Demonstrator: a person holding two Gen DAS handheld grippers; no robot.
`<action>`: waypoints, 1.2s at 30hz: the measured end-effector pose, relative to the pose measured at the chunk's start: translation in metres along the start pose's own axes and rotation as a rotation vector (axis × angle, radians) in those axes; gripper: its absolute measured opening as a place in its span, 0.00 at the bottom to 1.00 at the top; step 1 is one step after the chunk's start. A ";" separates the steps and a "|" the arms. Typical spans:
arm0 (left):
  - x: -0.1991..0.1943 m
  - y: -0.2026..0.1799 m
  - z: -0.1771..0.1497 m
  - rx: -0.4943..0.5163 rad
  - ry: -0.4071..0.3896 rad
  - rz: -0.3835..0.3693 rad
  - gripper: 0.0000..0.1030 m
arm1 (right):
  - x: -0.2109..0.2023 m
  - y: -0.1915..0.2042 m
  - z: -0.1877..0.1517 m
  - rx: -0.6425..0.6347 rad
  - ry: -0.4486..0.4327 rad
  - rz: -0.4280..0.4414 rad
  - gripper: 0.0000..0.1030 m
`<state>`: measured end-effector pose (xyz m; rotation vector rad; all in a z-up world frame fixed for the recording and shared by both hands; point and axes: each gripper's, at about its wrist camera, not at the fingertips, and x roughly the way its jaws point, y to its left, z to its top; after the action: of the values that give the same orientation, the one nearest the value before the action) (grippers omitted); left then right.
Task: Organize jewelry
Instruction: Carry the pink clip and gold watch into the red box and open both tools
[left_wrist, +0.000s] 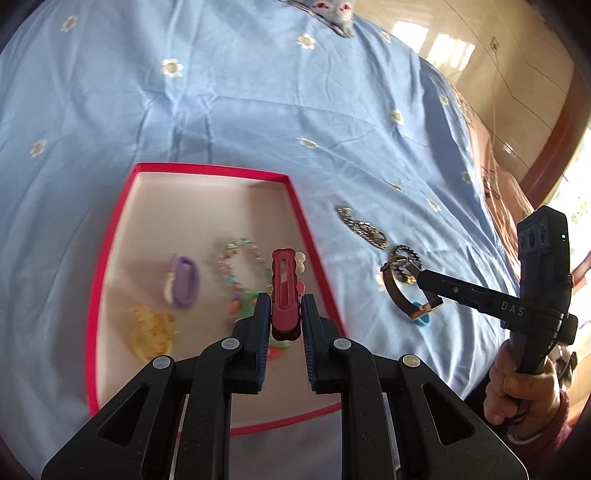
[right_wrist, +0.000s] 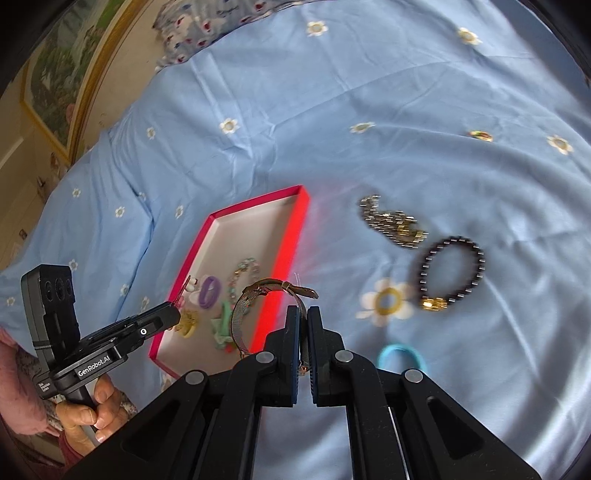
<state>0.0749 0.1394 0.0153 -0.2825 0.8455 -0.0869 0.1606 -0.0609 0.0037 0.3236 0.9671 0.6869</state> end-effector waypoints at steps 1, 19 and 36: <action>-0.001 0.004 0.000 -0.007 -0.002 0.005 0.14 | 0.003 0.004 0.001 -0.007 0.004 0.005 0.04; 0.001 0.067 0.000 -0.101 -0.012 0.106 0.14 | 0.069 0.055 0.016 -0.088 0.071 0.043 0.04; 0.038 0.093 0.007 -0.102 0.043 0.184 0.14 | 0.136 0.064 0.028 -0.126 0.143 -0.010 0.04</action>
<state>0.1019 0.2235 -0.0338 -0.2978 0.9162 0.1220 0.2110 0.0788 -0.0345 0.1601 1.0555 0.7664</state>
